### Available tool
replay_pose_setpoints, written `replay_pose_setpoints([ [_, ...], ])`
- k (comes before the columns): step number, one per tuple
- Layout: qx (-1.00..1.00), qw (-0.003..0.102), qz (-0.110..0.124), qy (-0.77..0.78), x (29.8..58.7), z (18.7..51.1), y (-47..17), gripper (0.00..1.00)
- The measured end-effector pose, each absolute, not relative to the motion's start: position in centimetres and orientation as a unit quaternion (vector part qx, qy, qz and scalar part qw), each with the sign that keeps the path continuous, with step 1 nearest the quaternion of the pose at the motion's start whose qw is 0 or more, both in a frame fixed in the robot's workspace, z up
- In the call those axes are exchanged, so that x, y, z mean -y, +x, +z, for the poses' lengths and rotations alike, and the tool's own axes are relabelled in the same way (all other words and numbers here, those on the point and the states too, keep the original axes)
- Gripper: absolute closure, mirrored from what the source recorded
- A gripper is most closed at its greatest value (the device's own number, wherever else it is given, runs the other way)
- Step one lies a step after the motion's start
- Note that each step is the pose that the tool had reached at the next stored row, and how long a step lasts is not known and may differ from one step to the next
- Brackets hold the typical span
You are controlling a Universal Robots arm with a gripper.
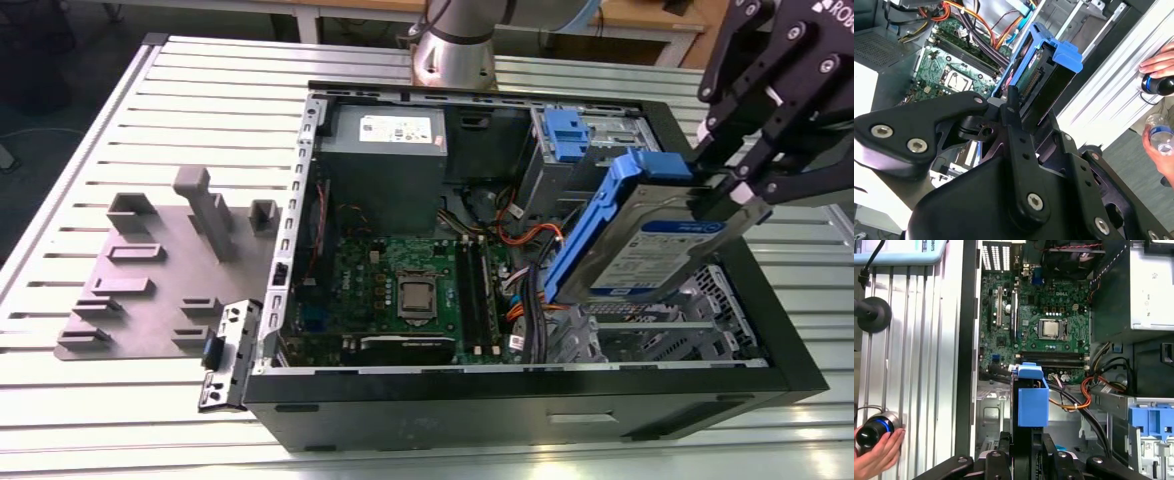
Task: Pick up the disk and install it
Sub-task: 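Pick up the disk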
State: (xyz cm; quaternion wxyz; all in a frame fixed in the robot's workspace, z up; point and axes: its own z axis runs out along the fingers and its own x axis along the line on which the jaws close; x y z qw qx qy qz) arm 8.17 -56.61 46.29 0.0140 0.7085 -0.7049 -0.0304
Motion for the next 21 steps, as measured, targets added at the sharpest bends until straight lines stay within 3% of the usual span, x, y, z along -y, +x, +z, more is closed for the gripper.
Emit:
replay_pose_setpoints([
  [21,0.702,0.019,-0.035,0.711,56.7,46.0,11.3,0.65],
])
